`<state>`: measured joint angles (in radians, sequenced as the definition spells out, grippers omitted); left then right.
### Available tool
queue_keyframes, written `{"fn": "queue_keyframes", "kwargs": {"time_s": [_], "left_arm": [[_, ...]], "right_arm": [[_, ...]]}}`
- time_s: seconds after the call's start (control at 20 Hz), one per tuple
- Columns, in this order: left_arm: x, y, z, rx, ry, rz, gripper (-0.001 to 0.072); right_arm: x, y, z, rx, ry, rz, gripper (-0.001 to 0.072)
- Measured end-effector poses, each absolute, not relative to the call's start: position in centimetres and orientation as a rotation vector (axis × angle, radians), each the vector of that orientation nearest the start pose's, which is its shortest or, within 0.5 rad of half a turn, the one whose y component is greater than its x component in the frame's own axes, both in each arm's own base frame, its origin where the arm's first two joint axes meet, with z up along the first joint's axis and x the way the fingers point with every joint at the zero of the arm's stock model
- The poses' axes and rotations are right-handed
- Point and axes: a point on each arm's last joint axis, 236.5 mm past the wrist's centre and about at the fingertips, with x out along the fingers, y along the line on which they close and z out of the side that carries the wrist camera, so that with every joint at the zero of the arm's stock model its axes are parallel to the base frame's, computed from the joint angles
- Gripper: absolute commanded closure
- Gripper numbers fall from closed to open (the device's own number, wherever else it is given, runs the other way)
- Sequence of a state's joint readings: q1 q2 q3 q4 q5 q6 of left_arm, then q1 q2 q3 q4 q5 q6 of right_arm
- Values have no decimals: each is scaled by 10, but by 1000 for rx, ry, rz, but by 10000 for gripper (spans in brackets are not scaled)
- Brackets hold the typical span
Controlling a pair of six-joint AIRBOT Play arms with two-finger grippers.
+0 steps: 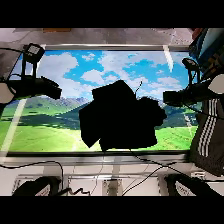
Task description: Fold the clothes and pants, and hang the long-sleeved shirts on hangers.
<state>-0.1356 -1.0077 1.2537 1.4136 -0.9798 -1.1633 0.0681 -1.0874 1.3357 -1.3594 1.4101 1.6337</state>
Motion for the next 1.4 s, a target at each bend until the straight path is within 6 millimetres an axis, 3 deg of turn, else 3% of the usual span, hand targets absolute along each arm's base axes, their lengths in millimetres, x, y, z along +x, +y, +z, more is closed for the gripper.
{"fn": "queue_keyframes", "kwargs": {"time_s": [0.65, 0.95, 1.1, 1.35, 1.4], "left_arm": [[401, -86, 181, 305, 683, -369, 697], [402, -86, 179, 257, 697, -352, 696], [380, -86, 144, 206, 842, -360, 696], [318, -98, 50, 64, 1071, -401, 671], [305, -105, 35, 12, 1094, -415, 453]], "right_arm": [[344, 73, 128, 167, 1169, 189, 695], [359, 75, 136, 167, 1097, 193, 695], [348, 79, 132, 115, 1134, 238, 695], [307, 92, 129, 16, 1158, 369, 695], [295, 96, 129, 5, 1149, 399, 695]]}}
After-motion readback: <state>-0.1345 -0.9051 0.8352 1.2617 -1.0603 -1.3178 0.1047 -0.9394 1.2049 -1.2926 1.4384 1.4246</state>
